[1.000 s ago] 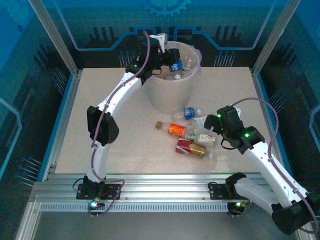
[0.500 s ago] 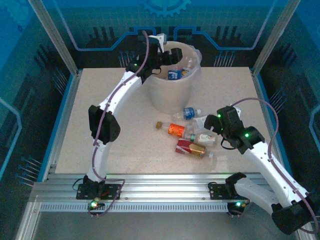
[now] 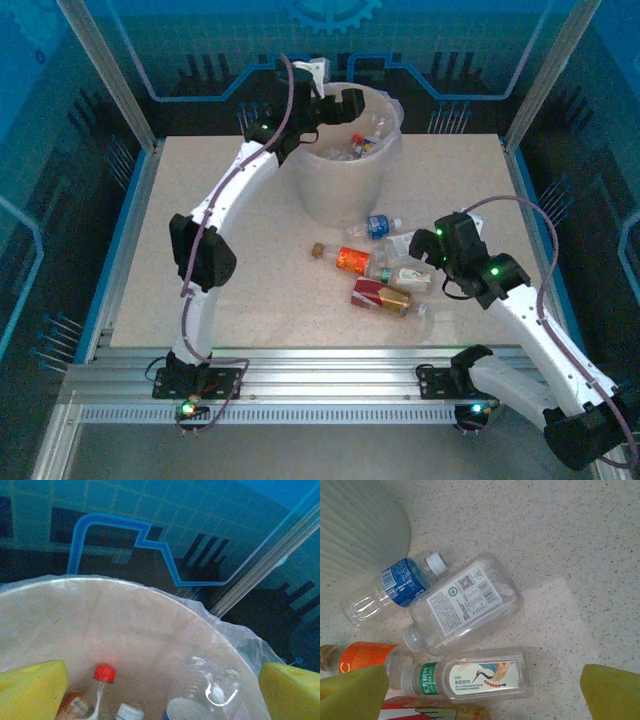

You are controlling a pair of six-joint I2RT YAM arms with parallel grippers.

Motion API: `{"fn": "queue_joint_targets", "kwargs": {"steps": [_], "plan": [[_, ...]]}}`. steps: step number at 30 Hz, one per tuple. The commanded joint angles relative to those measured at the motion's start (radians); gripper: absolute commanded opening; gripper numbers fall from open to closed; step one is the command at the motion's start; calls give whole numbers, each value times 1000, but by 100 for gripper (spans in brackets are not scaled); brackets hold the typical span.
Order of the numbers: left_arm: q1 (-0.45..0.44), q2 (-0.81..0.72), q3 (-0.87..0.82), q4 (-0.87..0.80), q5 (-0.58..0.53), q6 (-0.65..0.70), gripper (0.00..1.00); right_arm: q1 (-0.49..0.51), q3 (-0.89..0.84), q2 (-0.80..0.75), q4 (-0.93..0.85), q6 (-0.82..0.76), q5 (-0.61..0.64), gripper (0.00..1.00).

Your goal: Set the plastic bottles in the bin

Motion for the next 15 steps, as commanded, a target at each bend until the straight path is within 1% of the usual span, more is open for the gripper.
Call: {"fn": "queue_joint_targets", "kwargs": {"steps": [1, 6, 9, 15], "plan": [[-3, -140, -78, 57, -24, 57, 99, -17, -10, -11, -15, 15, 23, 100], [-24, -265, -237, 138, -53, 134, 99, -18, -1, -6, -14, 10, 17, 99], [-38, -349, -351, 185, -51, 177, 99, -17, 2, -6, -14, 9, 20, 100], [-67, -537, -632, 323, -41, 237, 99, -19, 18, -3, -32, 7, 23, 99]]}}
